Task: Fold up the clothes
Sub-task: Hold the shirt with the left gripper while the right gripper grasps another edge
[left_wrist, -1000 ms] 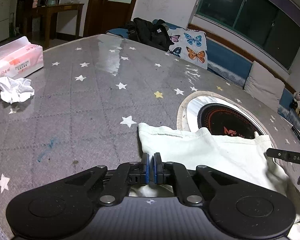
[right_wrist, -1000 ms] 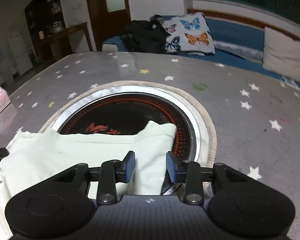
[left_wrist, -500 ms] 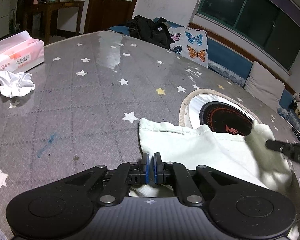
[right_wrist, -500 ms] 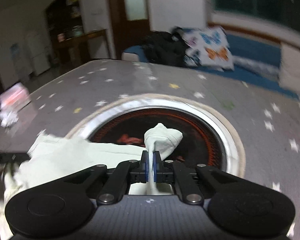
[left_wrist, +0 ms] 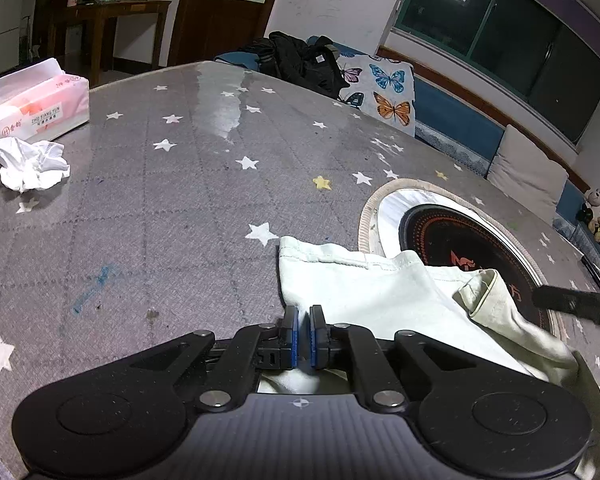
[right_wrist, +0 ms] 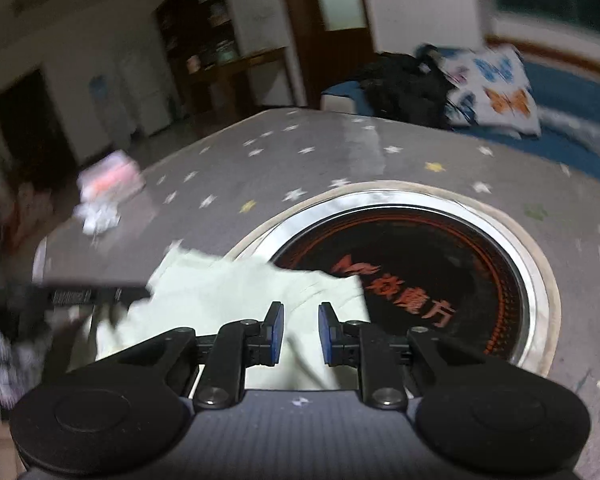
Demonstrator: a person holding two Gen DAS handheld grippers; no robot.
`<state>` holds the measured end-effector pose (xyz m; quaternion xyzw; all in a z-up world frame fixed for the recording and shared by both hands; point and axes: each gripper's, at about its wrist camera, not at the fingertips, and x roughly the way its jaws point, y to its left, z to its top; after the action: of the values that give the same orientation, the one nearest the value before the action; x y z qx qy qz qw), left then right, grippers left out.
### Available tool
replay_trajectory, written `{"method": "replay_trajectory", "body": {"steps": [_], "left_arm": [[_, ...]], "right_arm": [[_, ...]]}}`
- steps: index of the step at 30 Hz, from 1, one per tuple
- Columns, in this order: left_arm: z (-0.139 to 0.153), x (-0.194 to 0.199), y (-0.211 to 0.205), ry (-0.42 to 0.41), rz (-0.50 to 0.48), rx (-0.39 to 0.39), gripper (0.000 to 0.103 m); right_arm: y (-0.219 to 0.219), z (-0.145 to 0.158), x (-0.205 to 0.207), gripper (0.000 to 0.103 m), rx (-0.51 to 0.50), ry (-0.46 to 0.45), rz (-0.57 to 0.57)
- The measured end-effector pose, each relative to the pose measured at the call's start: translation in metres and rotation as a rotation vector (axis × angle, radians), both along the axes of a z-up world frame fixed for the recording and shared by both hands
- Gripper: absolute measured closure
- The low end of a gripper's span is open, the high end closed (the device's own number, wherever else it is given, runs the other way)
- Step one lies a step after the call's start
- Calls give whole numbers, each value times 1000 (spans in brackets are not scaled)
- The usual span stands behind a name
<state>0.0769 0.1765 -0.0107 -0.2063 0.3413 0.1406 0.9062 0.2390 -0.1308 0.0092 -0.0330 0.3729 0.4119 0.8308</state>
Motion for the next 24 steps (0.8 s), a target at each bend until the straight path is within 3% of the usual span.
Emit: {"method": "replay_trajectory", "body": {"steps": [3, 5, 13, 24], "left_arm": [[0, 0, 0, -1, 0, -1, 95], [0, 0, 1, -1, 0, -1, 95], [-1, -1, 2, -4, 0, -7, 95], [-1, -2, 2, -9, -8, -7, 95]], "right_arm": [[-2, -7, 18, 86, -27, 14, -92], [5, -16, 21, 86, -64, 21, -85], [36, -22, -35, 86, -176, -97, 168], [49, -26, -17, 79, -204, -110, 167]]}}
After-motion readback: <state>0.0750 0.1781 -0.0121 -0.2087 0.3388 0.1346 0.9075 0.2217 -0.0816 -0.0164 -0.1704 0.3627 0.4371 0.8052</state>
